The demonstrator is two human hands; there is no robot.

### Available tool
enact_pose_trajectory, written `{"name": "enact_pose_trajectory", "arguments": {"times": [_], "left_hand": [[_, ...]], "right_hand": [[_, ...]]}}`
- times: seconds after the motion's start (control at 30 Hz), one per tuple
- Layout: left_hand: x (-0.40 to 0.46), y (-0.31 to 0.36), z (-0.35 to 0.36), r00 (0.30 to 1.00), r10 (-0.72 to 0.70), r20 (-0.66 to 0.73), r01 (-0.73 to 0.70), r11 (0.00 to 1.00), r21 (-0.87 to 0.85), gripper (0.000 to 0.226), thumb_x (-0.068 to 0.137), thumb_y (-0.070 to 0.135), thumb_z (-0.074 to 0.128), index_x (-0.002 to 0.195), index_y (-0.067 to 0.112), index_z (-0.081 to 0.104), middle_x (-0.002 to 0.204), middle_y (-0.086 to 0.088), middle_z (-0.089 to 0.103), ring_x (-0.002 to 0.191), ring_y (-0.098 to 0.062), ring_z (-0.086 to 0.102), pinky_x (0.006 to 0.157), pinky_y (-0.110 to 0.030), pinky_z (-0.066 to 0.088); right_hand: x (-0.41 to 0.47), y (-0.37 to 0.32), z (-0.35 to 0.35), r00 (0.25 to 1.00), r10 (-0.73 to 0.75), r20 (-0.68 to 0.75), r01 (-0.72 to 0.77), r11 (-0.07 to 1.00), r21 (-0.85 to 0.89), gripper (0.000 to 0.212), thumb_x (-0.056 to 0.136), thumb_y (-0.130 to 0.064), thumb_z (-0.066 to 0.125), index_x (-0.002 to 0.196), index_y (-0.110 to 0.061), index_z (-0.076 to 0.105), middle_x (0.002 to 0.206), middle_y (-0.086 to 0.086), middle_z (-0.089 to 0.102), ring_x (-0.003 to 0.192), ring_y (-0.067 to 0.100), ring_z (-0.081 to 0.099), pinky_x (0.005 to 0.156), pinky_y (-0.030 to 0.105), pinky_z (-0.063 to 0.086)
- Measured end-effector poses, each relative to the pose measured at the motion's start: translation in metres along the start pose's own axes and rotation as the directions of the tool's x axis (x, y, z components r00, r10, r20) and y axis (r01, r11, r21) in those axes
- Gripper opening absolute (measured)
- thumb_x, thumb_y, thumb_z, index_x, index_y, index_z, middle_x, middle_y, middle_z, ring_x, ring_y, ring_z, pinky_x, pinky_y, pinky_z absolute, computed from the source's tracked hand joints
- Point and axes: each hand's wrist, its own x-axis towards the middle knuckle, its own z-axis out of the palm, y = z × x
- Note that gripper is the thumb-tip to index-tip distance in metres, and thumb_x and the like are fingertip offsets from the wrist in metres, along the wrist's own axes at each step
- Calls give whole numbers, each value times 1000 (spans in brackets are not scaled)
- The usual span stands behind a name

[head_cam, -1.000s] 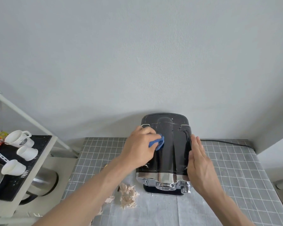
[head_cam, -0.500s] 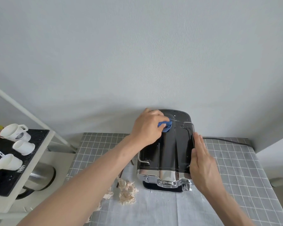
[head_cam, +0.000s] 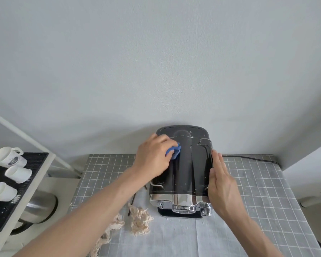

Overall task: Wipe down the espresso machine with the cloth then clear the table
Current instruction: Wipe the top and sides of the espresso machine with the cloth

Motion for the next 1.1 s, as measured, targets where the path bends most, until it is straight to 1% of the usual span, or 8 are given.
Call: {"name": "enact_pose_trajectory", "arguments": {"times": [0.07, 0.17, 0.37, 0.53, 0.73, 0.83, 0.97, 1.1], "left_hand": [[9, -3, 3, 1000, -29, 11, 28, 997, 69, 23, 90, 17, 73, 110, 28, 75, 105, 14, 70, 88, -20, 58, 61, -33, 54], [3, -2, -4, 996, -17, 84, 12, 998, 58, 20, 93, 22, 71, 111, 26, 75, 109, 15, 70, 94, -19, 56, 70, -36, 55], [-12, -3, -29, 930, 90, 357, -59, 994, -96, 15, 88, 21, 78, 99, 32, 79, 105, 21, 71, 100, -10, 51, 88, -36, 49], [-33, 2, -42, 810, 213, 546, -141, 975, -171, 9, 87, 32, 80, 95, 34, 79, 106, 26, 69, 116, 1, 44, 104, -31, 31], [-25, 4, -23, 970, 72, 232, -47, 992, -114, 14, 89, 25, 77, 98, 36, 77, 104, 22, 69, 98, -9, 57, 83, -35, 52], [0, 7, -4, 995, -57, 81, 60, 997, -43, 17, 95, 24, 71, 107, 35, 77, 110, 19, 70, 100, -14, 59, 76, -30, 47], [17, 8, 4, 994, -28, 110, 42, 991, -128, 22, 98, 28, 68, 116, 37, 76, 114, 21, 66, 102, -14, 53, 82, -41, 53], [-18, 17, -4, 968, 155, 199, -115, 974, -195, 21, 95, 33, 70, 114, 40, 77, 109, 24, 63, 94, -9, 48, 80, -35, 53]], "right_hand": [[0, 0, 1, 1000, 31, 7, -31, 999, -10, 59, 107, -7, 26, 163, -25, 15, 166, -11, 19, 152, -1, 5, 124, 30, 22], [0, -2, 4, 998, 60, 2, -60, 998, -25, 58, 107, -7, 24, 163, -20, 16, 167, -5, 22, 153, -1, 2, 120, 18, 11], [1, 0, 6, 998, 59, -15, -59, 997, -41, 59, 106, -4, 25, 162, -19, 17, 167, -5, 23, 154, 2, 2, 115, 11, 10], [0, -1, 8, 999, 41, -33, -42, 998, -38, 58, 106, -5, 25, 163, -18, 15, 167, -2, 22, 155, 5, 4, 116, 21, 20], [2, 4, 7, 1000, 20, -16, -20, 1000, -10, 62, 106, -4, 26, 163, -24, 13, 167, -10, 19, 154, 0, 2, 123, 29, 22], [1, 4, 6, 1000, 10, -26, -10, 1000, -12, 63, 106, -3, 26, 163, -25, 13, 163, -16, 17, 154, 1, 3, 122, 24, 22], [2, 4, 7, 1000, 11, -18, -11, 1000, -28, 63, 105, 0, 27, 163, -22, 15, 166, -12, 20, 154, 0, 2, 111, 0, 8], [1, 3, 6, 999, -11, -40, 11, 1000, 0, 65, 104, 1, 28, 163, -23, 15, 164, -14, 18, 155, 3, 6, 120, 26, 29]]}}
